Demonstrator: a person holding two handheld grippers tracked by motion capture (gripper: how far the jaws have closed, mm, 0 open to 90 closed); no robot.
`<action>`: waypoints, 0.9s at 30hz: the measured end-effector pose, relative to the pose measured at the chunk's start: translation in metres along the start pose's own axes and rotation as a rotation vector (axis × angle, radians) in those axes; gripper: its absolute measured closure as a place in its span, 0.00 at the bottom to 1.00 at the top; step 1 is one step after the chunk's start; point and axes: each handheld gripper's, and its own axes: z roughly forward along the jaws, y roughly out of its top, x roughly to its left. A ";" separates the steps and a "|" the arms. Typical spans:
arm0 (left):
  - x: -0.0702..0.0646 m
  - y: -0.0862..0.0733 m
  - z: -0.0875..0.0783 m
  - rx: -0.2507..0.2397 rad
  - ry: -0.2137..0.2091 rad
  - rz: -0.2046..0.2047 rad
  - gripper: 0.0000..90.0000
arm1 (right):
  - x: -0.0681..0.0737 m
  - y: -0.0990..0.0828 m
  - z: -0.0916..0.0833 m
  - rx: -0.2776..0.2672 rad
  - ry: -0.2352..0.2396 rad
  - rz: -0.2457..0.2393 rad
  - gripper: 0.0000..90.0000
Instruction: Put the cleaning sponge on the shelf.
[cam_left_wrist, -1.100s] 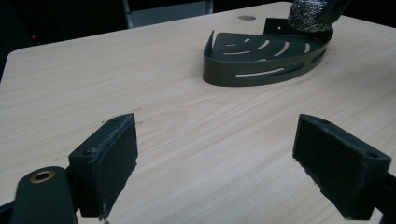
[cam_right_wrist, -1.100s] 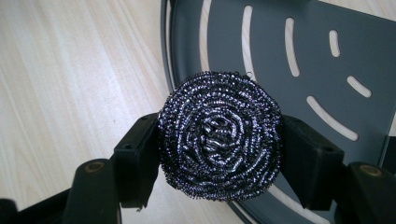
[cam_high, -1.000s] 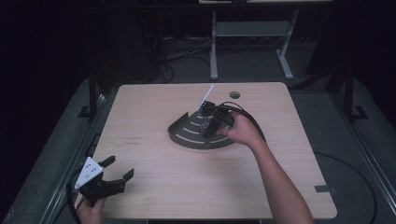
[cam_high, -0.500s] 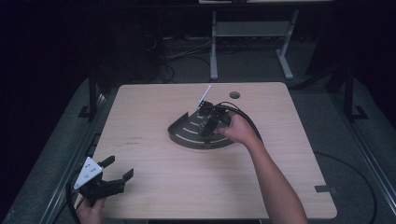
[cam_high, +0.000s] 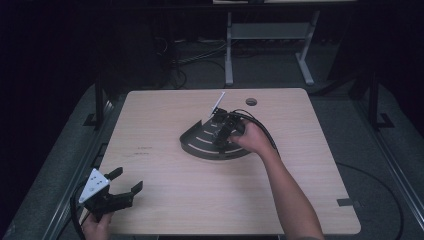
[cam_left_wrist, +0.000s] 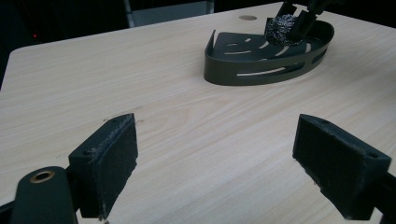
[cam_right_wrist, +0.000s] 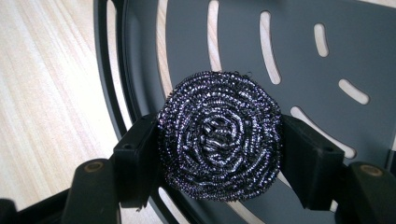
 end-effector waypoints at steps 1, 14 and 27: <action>0.000 0.000 0.000 -0.001 0.000 -0.001 0.15 | 0.000 0.000 0.001 0.002 -0.001 0.002 0.37; 0.000 0.000 0.001 0.005 0.003 0.002 0.15 | -0.005 0.005 0.011 0.000 -0.003 0.014 0.37; -0.002 0.001 0.004 0.008 -0.002 0.005 0.15 | -0.013 0.007 0.020 -0.012 0.002 0.041 0.36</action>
